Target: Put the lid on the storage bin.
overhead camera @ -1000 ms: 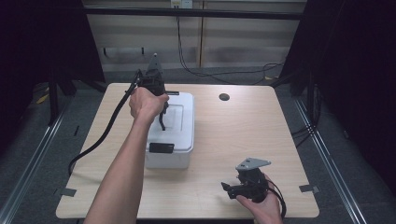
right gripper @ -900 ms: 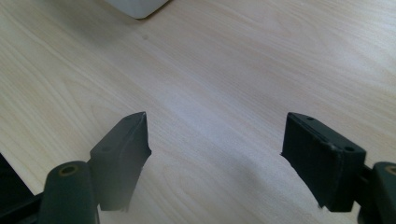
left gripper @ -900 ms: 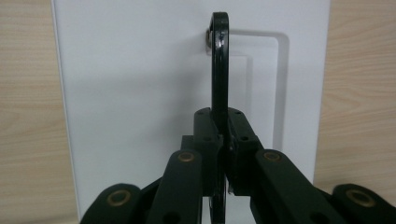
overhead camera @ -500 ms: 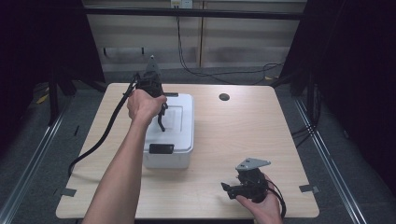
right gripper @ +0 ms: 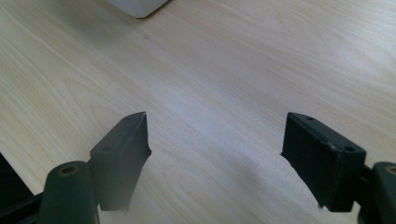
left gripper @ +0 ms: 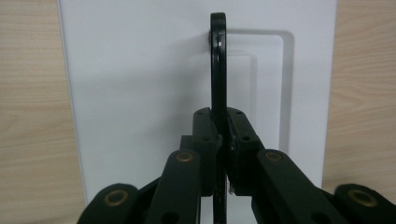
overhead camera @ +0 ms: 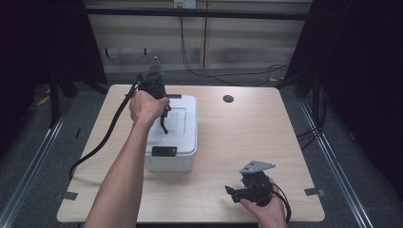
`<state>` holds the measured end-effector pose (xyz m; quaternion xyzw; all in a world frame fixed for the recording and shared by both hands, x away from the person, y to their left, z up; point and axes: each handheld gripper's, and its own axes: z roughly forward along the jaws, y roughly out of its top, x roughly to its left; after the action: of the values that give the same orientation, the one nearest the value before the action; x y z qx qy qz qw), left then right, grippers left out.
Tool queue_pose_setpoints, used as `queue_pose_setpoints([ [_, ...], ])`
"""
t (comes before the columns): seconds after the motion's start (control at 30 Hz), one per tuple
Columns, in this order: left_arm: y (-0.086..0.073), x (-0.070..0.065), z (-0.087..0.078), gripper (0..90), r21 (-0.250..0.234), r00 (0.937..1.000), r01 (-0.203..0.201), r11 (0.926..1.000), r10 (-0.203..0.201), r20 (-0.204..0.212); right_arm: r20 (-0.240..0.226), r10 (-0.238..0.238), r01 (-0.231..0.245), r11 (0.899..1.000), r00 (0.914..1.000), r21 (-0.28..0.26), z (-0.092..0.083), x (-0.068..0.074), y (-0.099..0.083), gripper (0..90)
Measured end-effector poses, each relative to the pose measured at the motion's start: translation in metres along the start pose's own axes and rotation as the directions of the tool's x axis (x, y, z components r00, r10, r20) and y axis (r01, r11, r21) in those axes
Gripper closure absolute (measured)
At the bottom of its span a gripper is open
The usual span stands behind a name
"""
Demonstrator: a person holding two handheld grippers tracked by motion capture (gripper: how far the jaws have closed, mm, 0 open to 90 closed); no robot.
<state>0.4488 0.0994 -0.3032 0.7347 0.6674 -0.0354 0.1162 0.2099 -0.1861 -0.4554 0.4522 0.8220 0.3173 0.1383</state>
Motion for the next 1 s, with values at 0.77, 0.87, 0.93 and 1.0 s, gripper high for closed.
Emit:
queue_pose_setpoints([
  [0.77,-0.001,0.008,-0.003,39.3,-0.079,0.9904,-0.135,0.9877,0.137,0.019,-0.002,0.0,0.0,1.0,1.0,-0.005,0.001,0.0,0.0,22.2],
  [0.87,-0.001,0.012,-0.007,34.0,-0.109,0.9875,-0.146,0.9832,0.151,0.043,0.0,0.001,-0.001,1.0,1.0,-0.002,0.001,0.0,0.0,22.1],
  [0.93,-0.001,0.019,-0.007,30.1,-0.109,0.9831,-0.147,0.9831,0.157,0.093,0.002,0.004,-0.004,1.0,1.0,-0.001,0.001,0.0,0.001,22.0],
  [1.0,-0.001,0.029,-0.006,26.5,-0.103,0.9784,-0.151,0.9832,0.163,0.126,0.003,0.004,-0.004,1.0,1.0,-0.004,0.001,0.0,0.001,22.0],
])
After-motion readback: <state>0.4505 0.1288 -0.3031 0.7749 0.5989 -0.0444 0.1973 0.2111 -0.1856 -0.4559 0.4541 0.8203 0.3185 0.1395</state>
